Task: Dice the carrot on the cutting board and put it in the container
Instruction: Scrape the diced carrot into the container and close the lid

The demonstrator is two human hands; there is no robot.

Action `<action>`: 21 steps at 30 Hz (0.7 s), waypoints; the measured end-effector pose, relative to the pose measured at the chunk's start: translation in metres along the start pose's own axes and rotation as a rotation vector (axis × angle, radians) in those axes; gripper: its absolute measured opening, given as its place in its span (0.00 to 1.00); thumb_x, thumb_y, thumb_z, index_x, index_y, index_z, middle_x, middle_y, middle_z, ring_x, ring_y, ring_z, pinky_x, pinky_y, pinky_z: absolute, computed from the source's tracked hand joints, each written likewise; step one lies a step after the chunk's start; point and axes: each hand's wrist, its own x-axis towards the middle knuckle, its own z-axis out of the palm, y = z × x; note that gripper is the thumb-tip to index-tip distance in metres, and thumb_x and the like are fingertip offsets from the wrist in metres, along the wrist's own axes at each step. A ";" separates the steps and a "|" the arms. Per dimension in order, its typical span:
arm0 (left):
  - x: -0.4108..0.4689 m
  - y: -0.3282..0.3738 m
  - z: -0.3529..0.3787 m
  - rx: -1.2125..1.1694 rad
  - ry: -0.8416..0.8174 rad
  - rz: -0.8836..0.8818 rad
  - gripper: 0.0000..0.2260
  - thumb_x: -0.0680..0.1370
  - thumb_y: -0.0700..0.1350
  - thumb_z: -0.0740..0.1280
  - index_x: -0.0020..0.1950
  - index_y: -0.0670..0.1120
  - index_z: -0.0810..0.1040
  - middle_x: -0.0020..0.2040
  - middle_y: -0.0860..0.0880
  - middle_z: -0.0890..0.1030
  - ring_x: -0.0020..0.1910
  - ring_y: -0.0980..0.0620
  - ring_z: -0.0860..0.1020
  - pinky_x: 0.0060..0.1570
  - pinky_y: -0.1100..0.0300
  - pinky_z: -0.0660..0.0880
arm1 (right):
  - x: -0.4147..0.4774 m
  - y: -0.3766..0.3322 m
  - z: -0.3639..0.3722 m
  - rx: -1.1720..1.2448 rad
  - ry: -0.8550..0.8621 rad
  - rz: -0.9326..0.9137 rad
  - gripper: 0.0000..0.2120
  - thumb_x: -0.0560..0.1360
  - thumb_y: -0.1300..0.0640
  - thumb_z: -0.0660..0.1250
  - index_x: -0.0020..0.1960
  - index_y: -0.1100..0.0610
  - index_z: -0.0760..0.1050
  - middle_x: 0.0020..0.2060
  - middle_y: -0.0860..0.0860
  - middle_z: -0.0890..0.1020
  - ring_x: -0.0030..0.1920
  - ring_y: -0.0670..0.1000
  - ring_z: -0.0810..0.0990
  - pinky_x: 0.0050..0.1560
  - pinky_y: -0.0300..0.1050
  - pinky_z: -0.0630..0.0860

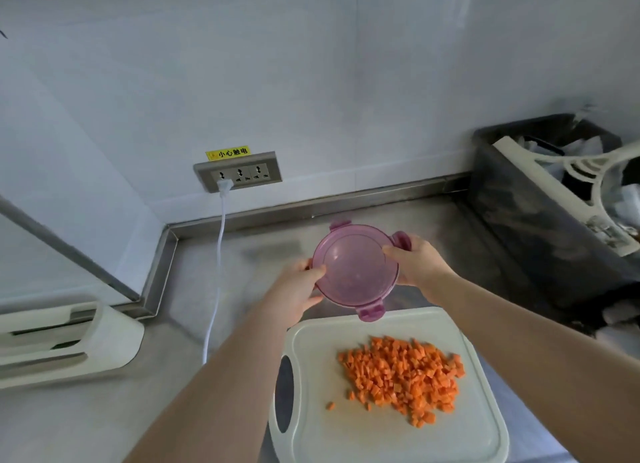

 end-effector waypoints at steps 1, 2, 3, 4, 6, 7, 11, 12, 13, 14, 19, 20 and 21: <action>0.003 -0.003 0.000 -0.010 0.009 -0.012 0.13 0.80 0.37 0.62 0.65 0.40 0.73 0.52 0.44 0.78 0.52 0.48 0.77 0.66 0.46 0.70 | 0.004 0.002 0.002 -0.023 -0.001 0.015 0.03 0.78 0.56 0.64 0.48 0.54 0.72 0.43 0.54 0.78 0.50 0.58 0.80 0.53 0.60 0.80; 0.007 -0.006 -0.001 -0.013 0.010 -0.019 0.14 0.80 0.36 0.62 0.66 0.40 0.73 0.51 0.43 0.77 0.54 0.47 0.77 0.66 0.46 0.70 | 0.006 0.003 0.004 -0.056 -0.001 0.029 0.03 0.78 0.55 0.64 0.50 0.53 0.72 0.44 0.53 0.78 0.50 0.57 0.80 0.54 0.59 0.80; 0.008 -0.008 -0.002 -0.012 0.001 -0.023 0.14 0.80 0.36 0.62 0.66 0.40 0.73 0.49 0.44 0.77 0.53 0.46 0.77 0.66 0.46 0.70 | 0.008 0.004 0.005 -0.082 0.001 0.038 0.04 0.78 0.55 0.63 0.52 0.53 0.72 0.45 0.53 0.79 0.50 0.57 0.80 0.54 0.57 0.80; 0.010 -0.010 -0.002 -0.019 -0.013 -0.025 0.14 0.80 0.37 0.62 0.66 0.41 0.73 0.48 0.45 0.77 0.50 0.48 0.77 0.66 0.46 0.70 | 0.009 0.005 0.006 -0.091 -0.001 0.050 0.05 0.78 0.54 0.63 0.53 0.53 0.72 0.46 0.54 0.79 0.50 0.57 0.80 0.54 0.57 0.80; 0.012 -0.011 -0.003 -0.028 -0.034 -0.040 0.13 0.81 0.39 0.62 0.65 0.44 0.73 0.53 0.46 0.78 0.49 0.50 0.77 0.64 0.47 0.72 | 0.012 0.005 0.007 -0.069 -0.015 0.083 0.07 0.78 0.53 0.64 0.54 0.54 0.73 0.48 0.54 0.79 0.50 0.56 0.80 0.54 0.57 0.80; 0.011 -0.010 -0.003 -0.028 -0.039 -0.047 0.13 0.81 0.40 0.62 0.65 0.46 0.73 0.56 0.46 0.79 0.50 0.50 0.77 0.61 0.48 0.72 | 0.012 0.004 0.007 -0.061 -0.026 0.099 0.08 0.78 0.53 0.64 0.54 0.55 0.73 0.49 0.55 0.79 0.50 0.55 0.79 0.55 0.57 0.79; 0.011 -0.007 -0.003 -0.031 -0.020 -0.045 0.14 0.80 0.43 0.63 0.66 0.50 0.72 0.60 0.47 0.77 0.57 0.48 0.76 0.61 0.48 0.71 | 0.006 -0.006 0.004 -0.129 -0.034 0.041 0.12 0.77 0.52 0.65 0.53 0.62 0.77 0.47 0.58 0.80 0.46 0.53 0.74 0.50 0.48 0.74; 0.012 -0.006 -0.003 -0.036 0.009 -0.031 0.15 0.80 0.43 0.64 0.66 0.50 0.72 0.62 0.47 0.76 0.60 0.48 0.74 0.60 0.49 0.70 | 0.002 -0.011 0.002 -0.117 -0.028 0.005 0.12 0.77 0.53 0.65 0.51 0.63 0.77 0.45 0.59 0.80 0.45 0.53 0.74 0.46 0.46 0.72; 0.011 -0.003 -0.003 -0.036 0.054 -0.001 0.16 0.79 0.44 0.64 0.67 0.49 0.72 0.63 0.48 0.75 0.61 0.48 0.73 0.59 0.51 0.70 | -0.001 -0.015 0.000 -0.069 -0.032 -0.030 0.11 0.78 0.55 0.65 0.50 0.64 0.77 0.42 0.60 0.80 0.44 0.52 0.73 0.44 0.44 0.70; 0.010 0.000 -0.003 -0.018 0.107 0.047 0.15 0.79 0.44 0.64 0.67 0.49 0.72 0.63 0.49 0.74 0.61 0.49 0.73 0.59 0.52 0.69 | -0.004 -0.020 -0.003 0.020 -0.054 -0.064 0.11 0.78 0.57 0.65 0.53 0.66 0.76 0.42 0.60 0.80 0.43 0.52 0.75 0.45 0.44 0.71; -0.003 0.012 -0.006 0.060 0.193 0.314 0.09 0.80 0.43 0.63 0.59 0.53 0.74 0.57 0.54 0.76 0.55 0.56 0.74 0.62 0.55 0.70 | -0.019 -0.047 -0.026 0.395 0.006 -0.299 0.10 0.79 0.61 0.63 0.59 0.64 0.73 0.42 0.52 0.83 0.35 0.48 0.80 0.41 0.39 0.78; -0.005 0.010 -0.007 0.077 0.199 0.335 0.09 0.80 0.43 0.63 0.59 0.52 0.74 0.57 0.54 0.76 0.55 0.57 0.74 0.62 0.56 0.69 | -0.020 -0.048 -0.033 0.294 0.107 -0.379 0.09 0.79 0.60 0.64 0.56 0.64 0.74 0.41 0.51 0.82 0.35 0.45 0.79 0.40 0.38 0.77; -0.008 0.007 -0.007 0.105 0.200 0.342 0.10 0.80 0.43 0.63 0.61 0.51 0.74 0.58 0.54 0.76 0.55 0.58 0.74 0.63 0.56 0.70 | -0.020 -0.046 -0.041 0.143 0.200 -0.456 0.09 0.79 0.58 0.65 0.54 0.64 0.74 0.39 0.50 0.80 0.35 0.43 0.78 0.40 0.38 0.75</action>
